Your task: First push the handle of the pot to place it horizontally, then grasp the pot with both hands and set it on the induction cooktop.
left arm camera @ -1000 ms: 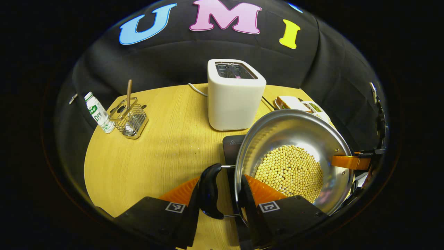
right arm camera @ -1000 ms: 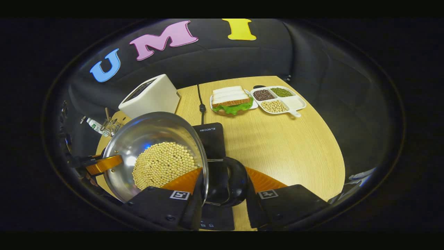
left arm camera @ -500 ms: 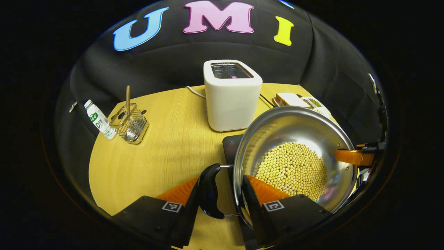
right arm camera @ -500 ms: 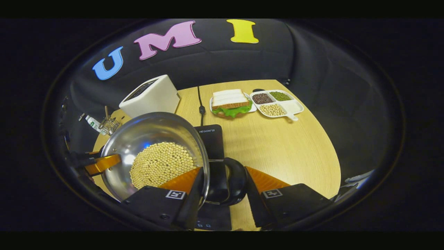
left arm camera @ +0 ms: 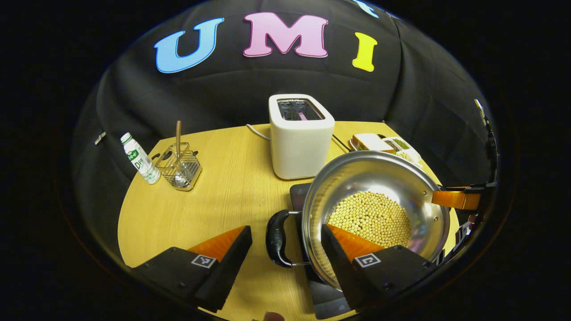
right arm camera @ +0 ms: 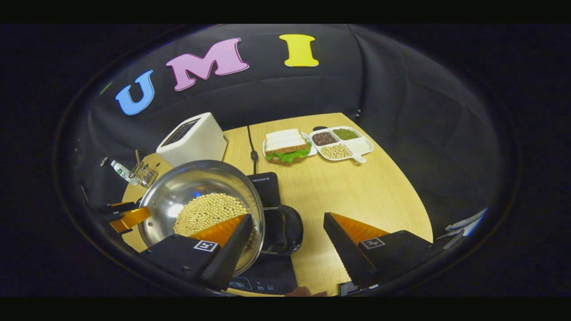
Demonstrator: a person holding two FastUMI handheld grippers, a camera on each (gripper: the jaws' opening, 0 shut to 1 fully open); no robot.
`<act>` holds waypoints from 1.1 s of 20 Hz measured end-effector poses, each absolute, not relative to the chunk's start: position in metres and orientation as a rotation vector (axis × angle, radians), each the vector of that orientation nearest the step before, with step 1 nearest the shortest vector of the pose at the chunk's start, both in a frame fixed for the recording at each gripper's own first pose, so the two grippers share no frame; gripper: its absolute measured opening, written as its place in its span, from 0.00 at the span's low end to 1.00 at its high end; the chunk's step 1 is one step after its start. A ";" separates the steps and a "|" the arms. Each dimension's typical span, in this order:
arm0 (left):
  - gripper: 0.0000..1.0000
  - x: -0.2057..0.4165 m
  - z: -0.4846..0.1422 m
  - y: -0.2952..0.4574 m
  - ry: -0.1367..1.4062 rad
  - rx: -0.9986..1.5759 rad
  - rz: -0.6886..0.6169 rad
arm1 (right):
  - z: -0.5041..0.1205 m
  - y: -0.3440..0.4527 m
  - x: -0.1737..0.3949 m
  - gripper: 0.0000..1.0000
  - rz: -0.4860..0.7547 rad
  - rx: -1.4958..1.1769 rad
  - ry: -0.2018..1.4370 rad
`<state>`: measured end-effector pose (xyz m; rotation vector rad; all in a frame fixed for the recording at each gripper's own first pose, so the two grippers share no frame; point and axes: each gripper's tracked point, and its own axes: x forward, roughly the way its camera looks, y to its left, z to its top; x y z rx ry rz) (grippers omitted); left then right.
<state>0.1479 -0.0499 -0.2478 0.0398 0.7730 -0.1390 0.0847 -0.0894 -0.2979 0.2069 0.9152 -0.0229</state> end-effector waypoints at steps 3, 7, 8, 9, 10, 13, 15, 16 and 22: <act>0.97 0.138 -0.221 -0.052 0.708 0.047 -0.154 | -0.267 -0.089 0.086 0.99 -0.029 0.200 0.832; 0.97 0.129 -0.169 -0.048 0.580 0.023 -0.149 | -0.219 -0.086 0.090 0.99 -0.033 0.162 0.700; 0.97 0.126 -0.153 -0.047 0.534 0.013 -0.153 | -0.206 -0.086 0.089 0.99 -0.033 0.144 0.665; 0.97 0.125 -0.136 -0.045 0.485 0.010 -0.154 | -0.193 -0.085 0.090 0.99 -0.035 0.127 0.631; 0.96 0.122 -0.116 -0.041 0.437 0.012 -0.152 | -0.179 -0.082 0.091 0.99 -0.035 0.118 0.592; 0.97 0.115 -0.073 -0.028 0.338 0.037 -0.135 | -0.133 -0.075 0.085 0.99 -0.041 0.114 0.475; 0.97 0.106 -0.048 -0.024 0.286 0.023 -0.124 | -0.105 -0.069 0.083 0.99 -0.034 0.120 0.410; 0.96 0.101 -0.037 -0.023 0.265 0.008 -0.120 | -0.093 -0.065 0.081 0.99 -0.031 0.123 0.385; 0.96 0.071 -0.002 -0.010 0.178 -0.021 -0.106 | -0.045 -0.050 0.060 0.98 -0.022 0.119 0.270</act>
